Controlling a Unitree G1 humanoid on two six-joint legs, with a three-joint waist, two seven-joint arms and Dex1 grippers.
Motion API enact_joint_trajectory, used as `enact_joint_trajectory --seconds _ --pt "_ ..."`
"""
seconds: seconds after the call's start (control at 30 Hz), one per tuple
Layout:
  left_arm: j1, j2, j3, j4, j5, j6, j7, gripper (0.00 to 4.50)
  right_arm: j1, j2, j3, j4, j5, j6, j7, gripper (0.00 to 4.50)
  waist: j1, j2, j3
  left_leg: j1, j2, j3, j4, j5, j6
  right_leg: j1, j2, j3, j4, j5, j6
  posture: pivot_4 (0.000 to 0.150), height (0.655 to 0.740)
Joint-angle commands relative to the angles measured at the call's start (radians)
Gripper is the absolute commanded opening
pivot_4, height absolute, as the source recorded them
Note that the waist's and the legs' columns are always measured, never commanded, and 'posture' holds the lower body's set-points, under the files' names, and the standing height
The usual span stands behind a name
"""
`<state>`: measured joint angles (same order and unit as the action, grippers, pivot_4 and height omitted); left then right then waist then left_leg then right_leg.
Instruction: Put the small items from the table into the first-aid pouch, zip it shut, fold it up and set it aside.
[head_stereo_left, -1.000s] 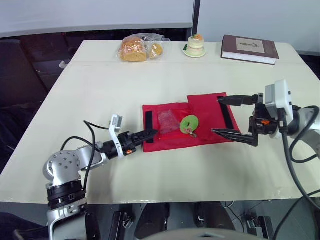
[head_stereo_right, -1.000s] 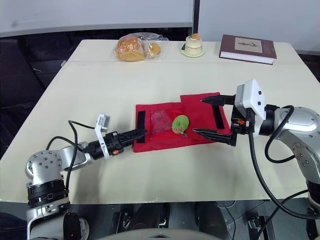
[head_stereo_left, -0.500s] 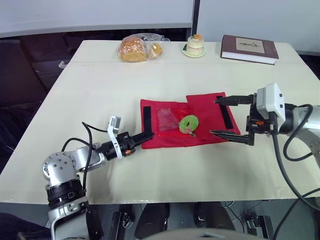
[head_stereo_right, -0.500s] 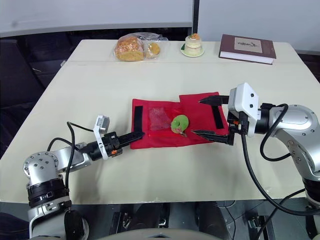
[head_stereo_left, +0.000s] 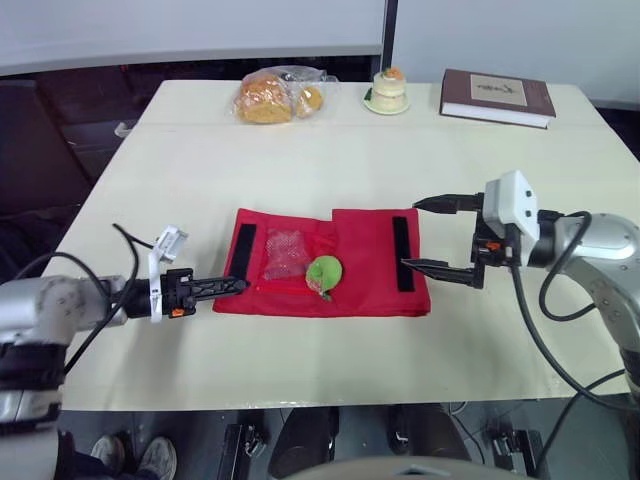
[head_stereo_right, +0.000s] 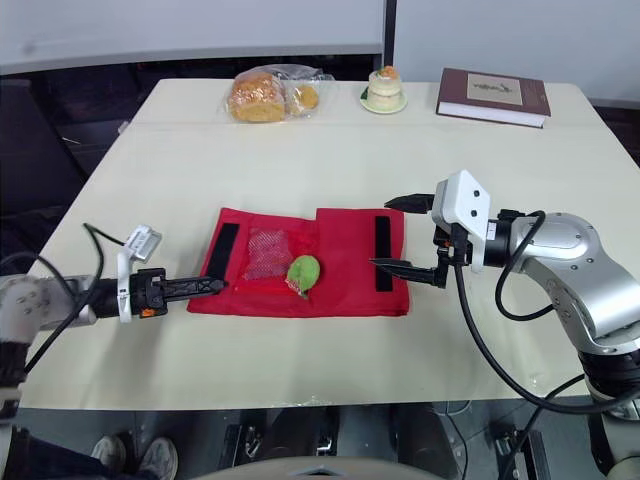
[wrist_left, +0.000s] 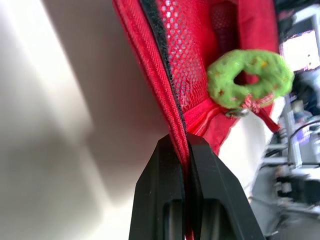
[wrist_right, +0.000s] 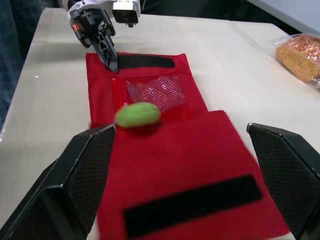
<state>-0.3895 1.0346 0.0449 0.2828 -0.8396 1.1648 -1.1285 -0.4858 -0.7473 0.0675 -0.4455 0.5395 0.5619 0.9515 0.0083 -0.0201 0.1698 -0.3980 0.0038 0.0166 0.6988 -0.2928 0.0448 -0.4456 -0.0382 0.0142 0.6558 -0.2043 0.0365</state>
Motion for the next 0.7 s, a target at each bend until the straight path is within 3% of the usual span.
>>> enact_joint_trajectory --seconds 0.03,0.07,0.1,0.13,0.4,0.53,0.7 --pt "-0.095 0.030 -0.078 0.082 0.107 -0.098 -0.134 0.02 -0.034 0.019 0.023 0.008 -0.018 -0.012 0.002 4.50 0.002 0.000 0.000 -0.001 0.000 0.000 0.000 0.000 0.000 0.000 0.000 0.000 0.000 0.000 0.000 0.150 0.7289" --pt "-0.129 0.030 -0.105 0.107 0.139 -0.124 -0.173 0.02 -0.046 0.034 0.034 0.018 -0.023 -0.013 -0.001 4.50 0.002 0.000 0.000 -0.001 0.000 0.001 0.000 0.000 0.000 -0.001 0.000 0.001 0.000 0.001 0.002 0.150 0.7289" --pt "-0.168 0.028 -0.126 0.127 0.164 -0.149 -0.214 0.00 -0.061 0.054 0.054 0.031 -0.033 -0.015 -0.005 4.00 0.002 -0.001 0.001 -0.001 0.000 0.001 0.000 0.000 0.000 -0.001 0.000 0.001 0.001 0.002 0.003 0.150 0.7289" --pt "-0.207 0.024 -0.141 0.140 0.183 -0.173 -0.255 0.00 -0.072 0.079 0.081 0.047 -0.047 -0.019 -0.010 3.84 0.002 -0.002 0.001 -0.001 0.000 0.001 0.000 0.000 0.000 -0.001 0.001 0.001 0.000 0.002 0.004 0.150 0.7289" --pt "-0.312 0.009 -0.156 0.157 0.235 -0.229 -0.428 0.00 -0.059 0.175 0.215 0.222 -0.223 -0.127 -0.029 0.32 -0.005 -0.004 0.002 -0.002 0.000 0.001 0.001 -0.001 0.001 -0.001 0.002 0.002 0.001 0.002 0.004 0.150 0.7289" --pt "-0.317 -0.001 -0.119 0.117 0.203 -0.225 -0.465 0.00 -0.038 0.163 0.278 0.339 -0.353 -0.198 -0.034 0.14 -0.010 -0.004 0.002 -0.002 0.000 0.000 0.001 -0.001 0.001 -0.002 0.002 0.001 0.001 0.002 0.005 0.150 0.7289" --pt "-0.337 -0.023 -0.092 0.066 0.172 -0.214 -0.468 0.00 -0.023 0.171 0.294 0.385 -0.394 -0.217 -0.023 0.14 -0.016 -0.004 0.002 -0.002 0.001 0.000 0.001 -0.001 0.001 -0.001 0.002 0.001 0.001 0.002 0.005 0.150 0.7289"
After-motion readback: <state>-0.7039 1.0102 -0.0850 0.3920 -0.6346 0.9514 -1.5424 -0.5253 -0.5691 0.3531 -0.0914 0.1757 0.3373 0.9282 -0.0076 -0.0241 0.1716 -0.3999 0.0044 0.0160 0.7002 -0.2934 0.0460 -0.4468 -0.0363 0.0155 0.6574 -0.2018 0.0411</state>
